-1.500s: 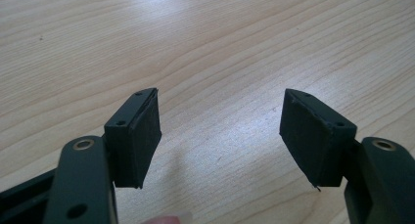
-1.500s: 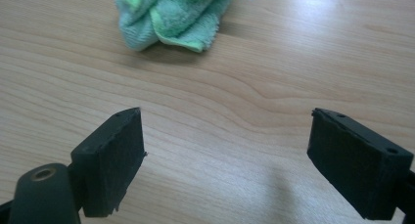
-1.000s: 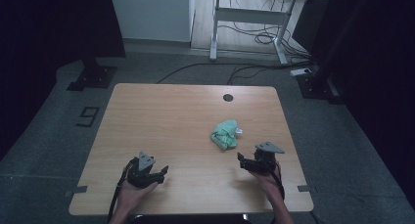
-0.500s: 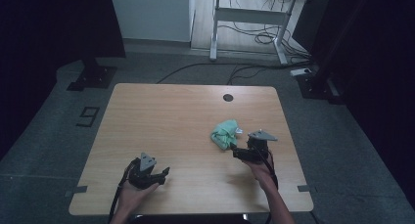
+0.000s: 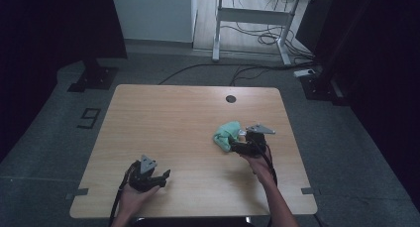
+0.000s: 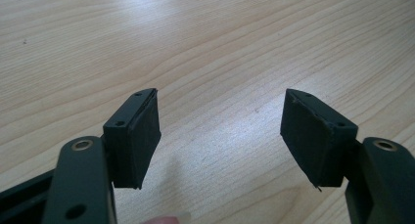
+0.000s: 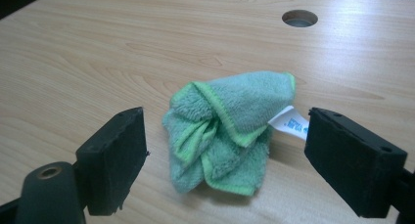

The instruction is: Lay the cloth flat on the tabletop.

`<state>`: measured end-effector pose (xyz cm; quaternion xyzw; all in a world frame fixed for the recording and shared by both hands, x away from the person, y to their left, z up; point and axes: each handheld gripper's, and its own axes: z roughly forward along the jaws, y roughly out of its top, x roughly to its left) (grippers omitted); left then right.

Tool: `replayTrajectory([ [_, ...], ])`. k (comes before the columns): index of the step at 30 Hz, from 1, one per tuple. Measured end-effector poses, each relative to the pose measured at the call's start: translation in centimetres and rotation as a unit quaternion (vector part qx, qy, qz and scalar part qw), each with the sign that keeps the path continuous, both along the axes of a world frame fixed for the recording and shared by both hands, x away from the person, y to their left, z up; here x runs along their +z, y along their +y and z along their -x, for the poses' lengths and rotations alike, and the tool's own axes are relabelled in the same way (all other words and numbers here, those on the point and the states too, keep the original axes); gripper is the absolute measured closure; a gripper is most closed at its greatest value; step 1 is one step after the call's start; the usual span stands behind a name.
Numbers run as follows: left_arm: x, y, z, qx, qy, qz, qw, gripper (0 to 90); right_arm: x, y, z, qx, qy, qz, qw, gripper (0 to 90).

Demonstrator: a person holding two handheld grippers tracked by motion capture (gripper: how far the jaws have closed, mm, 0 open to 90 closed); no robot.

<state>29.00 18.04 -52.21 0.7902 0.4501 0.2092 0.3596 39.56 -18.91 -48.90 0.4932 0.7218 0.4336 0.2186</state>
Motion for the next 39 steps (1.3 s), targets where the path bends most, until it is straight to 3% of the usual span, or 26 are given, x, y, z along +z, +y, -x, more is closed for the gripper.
replayTrajectory([
  [16, 0.0, 0.1, 0.1, 0.000, -0.002, -0.001, 1.0000, 31.3, -1.0, 2.0, -3.5, 0.008, 0.015, 0.021, 0.9996, 17.9],
  [22, 0.0, 0.1, 0.1, 0.000, -0.002, -0.001, 1.0000, 31.2, -2.5, 2.6, -5.1, 0.008, 0.041, 0.032, 0.9986, 20.7],
  [26, -0.1, 0.1, 0.1, -0.002, 0.000, -0.002, 1.0000, 31.3, -3.6, 2.8, -5.6, 0.013, 0.053, 0.048, 0.9973, 31.1],
  [28, -0.1, 0.0, 0.1, -0.004, 0.000, -0.003, 1.0000, 31.2, -3.9, 2.7, -5.7, 0.022, 0.058, 0.050, 0.9969, 44.9],
  [30, -0.2, 0.0, 0.1, -0.004, 0.000, -0.003, 1.0000, 31.3, -4.1, 2.7, -5.7, 0.030, 0.058, 0.050, 0.9966, 52.5],
  [39, -0.1, 0.0, 0.2, -0.004, -0.001, -0.004, 1.0000, 31.2, -3.8, 2.3, -5.3, 0.034, 0.047, 0.044, 0.9974, 71.3],
])
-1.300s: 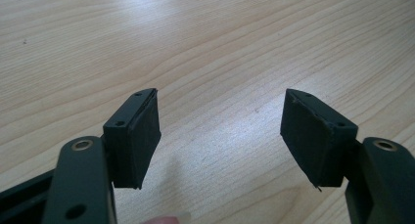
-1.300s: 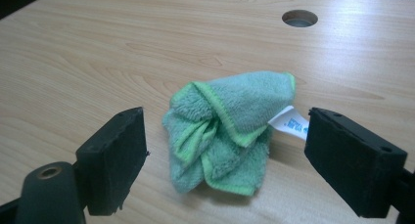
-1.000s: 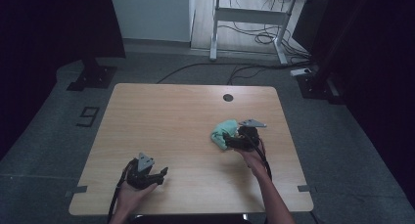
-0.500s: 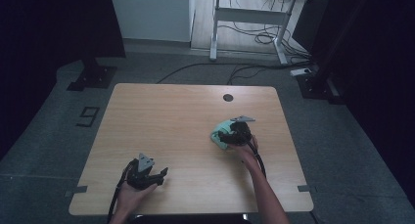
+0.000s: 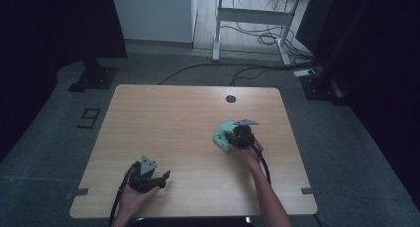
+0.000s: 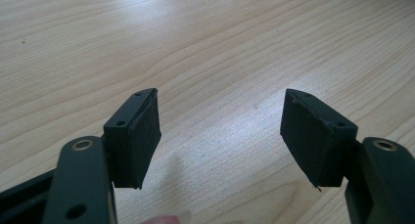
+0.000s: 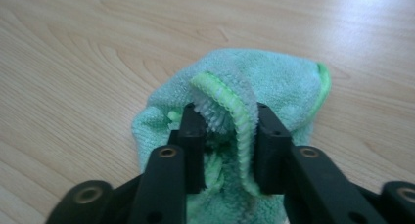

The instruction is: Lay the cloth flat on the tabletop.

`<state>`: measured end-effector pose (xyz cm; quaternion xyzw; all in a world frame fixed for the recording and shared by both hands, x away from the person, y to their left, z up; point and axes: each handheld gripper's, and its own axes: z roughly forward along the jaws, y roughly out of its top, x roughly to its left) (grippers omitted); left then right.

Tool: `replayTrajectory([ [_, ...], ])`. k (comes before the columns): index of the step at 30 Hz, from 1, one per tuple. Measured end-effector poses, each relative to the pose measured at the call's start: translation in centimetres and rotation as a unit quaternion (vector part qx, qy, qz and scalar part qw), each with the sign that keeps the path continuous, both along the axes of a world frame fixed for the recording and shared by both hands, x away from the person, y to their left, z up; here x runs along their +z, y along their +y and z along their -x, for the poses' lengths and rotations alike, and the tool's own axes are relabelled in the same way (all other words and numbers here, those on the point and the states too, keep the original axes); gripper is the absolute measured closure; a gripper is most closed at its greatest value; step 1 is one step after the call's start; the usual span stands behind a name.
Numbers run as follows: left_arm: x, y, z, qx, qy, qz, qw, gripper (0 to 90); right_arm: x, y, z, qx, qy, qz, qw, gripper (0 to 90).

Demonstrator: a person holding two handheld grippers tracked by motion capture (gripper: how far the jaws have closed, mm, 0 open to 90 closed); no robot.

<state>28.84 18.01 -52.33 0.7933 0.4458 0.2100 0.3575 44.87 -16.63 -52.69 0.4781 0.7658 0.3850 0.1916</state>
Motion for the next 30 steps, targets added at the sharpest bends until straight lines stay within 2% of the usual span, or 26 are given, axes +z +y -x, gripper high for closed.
replayTrajectory([
  [3, 0.0, 0.1, 0.0, 0.001, 0.001, 0.001, 1.0000, 31.3, -0.1, -0.3, 0.5, 0.010, -0.015, -0.009, 0.9998, 73.6],
  [5, 0.1, 0.2, 0.0, 0.002, 0.000, 0.002, 1.0000, 31.4, 0.1, -0.6, 0.9, 0.016, -0.014, -0.025, 0.9995, 74.3],
  [11, 0.2, 0.2, 0.0, 0.002, 0.001, 0.004, 1.0000, 31.4, 2.0, -0.9, 2.2, 0.042, -0.039, -0.049, 0.9971, 74.7],
  [16, 0.3, 0.1, 0.0, -0.002, 0.001, 0.005, 1.0000, 31.3, 3.0, -1.0, 3.3, 0.060, -0.050, -0.066, 0.9948, 74.7],
  [20, 0.4, 0.2, 0.1, -0.003, 0.003, 0.007, 1.0000, 32.0, 3.8, -0.9, 4.1, 0.075, -0.058, -0.081, 0.9922, 74.7],
  [24, 0.4, 0.4, 0.0, -0.001, 0.005, 0.012, 0.9999, 32.5, 4.8, -0.4, 5.9, 0.096, -0.082, -0.096, 0.9873, 74.7],
  [30, 0.5, 0.4, 0.0, -0.001, 0.004, 0.013, 0.9999, 32.7, 4.8, 0.5, 8.0, 0.118, -0.089, -0.102, 0.9837, 74.5],
])
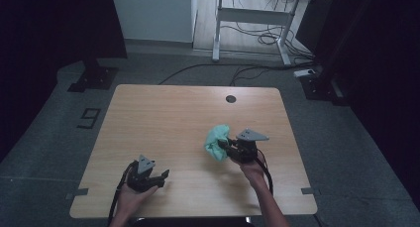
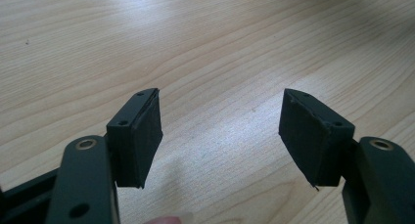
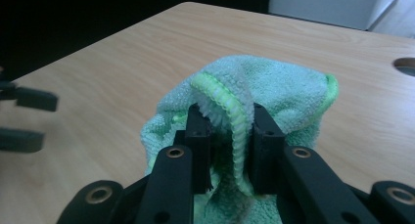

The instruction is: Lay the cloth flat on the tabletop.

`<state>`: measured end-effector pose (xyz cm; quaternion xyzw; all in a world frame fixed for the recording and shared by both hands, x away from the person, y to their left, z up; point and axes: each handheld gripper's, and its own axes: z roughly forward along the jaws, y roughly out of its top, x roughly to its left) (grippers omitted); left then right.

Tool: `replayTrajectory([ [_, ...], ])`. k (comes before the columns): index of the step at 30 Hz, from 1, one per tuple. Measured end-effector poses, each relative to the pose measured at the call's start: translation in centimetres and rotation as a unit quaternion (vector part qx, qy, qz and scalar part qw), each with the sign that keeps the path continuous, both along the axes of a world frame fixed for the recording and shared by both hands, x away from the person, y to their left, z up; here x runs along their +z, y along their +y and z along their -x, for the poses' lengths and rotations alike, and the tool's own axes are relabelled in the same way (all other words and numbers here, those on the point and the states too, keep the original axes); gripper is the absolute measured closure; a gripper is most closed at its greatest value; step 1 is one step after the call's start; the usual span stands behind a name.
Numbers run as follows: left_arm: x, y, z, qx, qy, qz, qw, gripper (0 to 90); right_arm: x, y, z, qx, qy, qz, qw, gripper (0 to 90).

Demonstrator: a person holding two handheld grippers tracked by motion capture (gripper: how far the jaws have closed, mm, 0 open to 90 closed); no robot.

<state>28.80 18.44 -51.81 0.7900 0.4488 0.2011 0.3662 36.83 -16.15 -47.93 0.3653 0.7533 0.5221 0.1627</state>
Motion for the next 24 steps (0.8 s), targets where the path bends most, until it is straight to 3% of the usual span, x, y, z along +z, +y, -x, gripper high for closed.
replayTrajectory([
  [4, -0.1, -0.2, 0.0, -0.002, 0.001, 0.000, 1.0000, 32.6, -0.5, 0.7, 1.3, 0.018, 0.000, -0.004, 0.9998, 74.4],
  [13, -0.2, -0.3, 0.0, -0.003, 0.002, -0.003, 1.0000, 32.6, -2.2, 2.7, 3.2, 0.056, 0.008, 0.018, 0.9982, 74.0],
  [20, -0.3, -0.3, 0.0, -0.001, 0.002, -0.002, 1.0000, 32.7, -4.0, 4.2, 4.6, 0.100, 0.019, 0.031, 0.9943, 72.2],
  [24, -0.2, -0.4, 0.0, -0.003, 0.003, -0.003, 1.0000, 32.7, -5.0, 4.8, 4.8, 0.112, 0.028, 0.055, 0.9918, 66.3],
])
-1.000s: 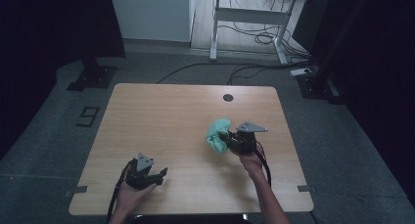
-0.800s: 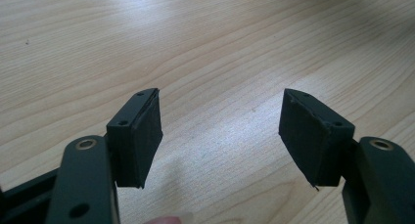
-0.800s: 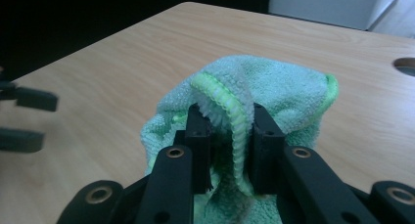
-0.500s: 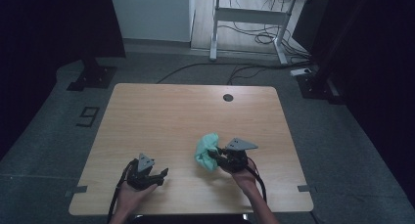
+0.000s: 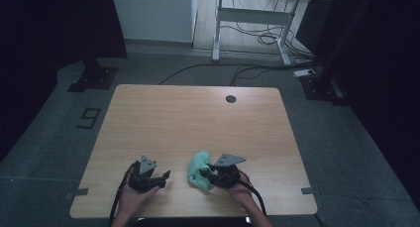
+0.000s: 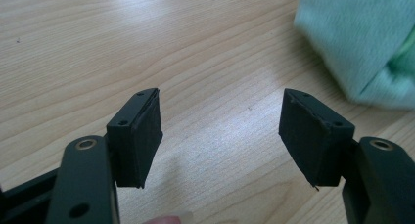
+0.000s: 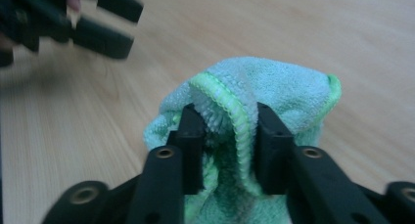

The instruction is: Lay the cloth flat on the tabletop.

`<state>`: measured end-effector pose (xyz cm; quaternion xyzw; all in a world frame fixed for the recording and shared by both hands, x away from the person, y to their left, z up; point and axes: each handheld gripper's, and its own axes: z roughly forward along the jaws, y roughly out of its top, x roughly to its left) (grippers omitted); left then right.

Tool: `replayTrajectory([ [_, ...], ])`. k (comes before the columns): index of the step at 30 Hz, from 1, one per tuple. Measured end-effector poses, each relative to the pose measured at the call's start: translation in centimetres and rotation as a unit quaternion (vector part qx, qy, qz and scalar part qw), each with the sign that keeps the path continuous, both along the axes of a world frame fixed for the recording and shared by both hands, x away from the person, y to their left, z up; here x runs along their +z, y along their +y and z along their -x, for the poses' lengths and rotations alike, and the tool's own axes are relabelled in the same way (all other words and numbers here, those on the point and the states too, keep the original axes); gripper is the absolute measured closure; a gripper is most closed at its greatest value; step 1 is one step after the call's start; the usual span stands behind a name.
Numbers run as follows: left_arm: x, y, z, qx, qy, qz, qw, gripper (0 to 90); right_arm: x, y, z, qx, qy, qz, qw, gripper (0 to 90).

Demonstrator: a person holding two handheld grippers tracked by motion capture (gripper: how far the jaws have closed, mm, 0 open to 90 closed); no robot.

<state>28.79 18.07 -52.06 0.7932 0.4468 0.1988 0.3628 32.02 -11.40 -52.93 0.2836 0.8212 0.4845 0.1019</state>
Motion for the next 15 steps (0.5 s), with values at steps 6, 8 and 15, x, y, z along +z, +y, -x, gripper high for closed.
replayTrajectory([
  [6, 0.1, 0.1, 0.0, 0.002, -0.002, 0.002, 1.0000, 32.7, 0.4, -0.5, 0.9, -0.024, -0.012, -0.008, 0.9996, 31.4],
  [8, 0.1, 0.2, 0.0, 0.002, -0.002, 0.003, 1.0000, 32.7, 0.9, -1.2, 1.3, -0.030, -0.014, -0.019, 0.9993, 29.1],
  [15, 0.2, -0.1, 0.1, 0.001, -0.004, 0.004, 1.0000, 32.7, 1.6, -3.4, 1.4, -0.057, -0.009, -0.049, 0.9971, 39.8],
])
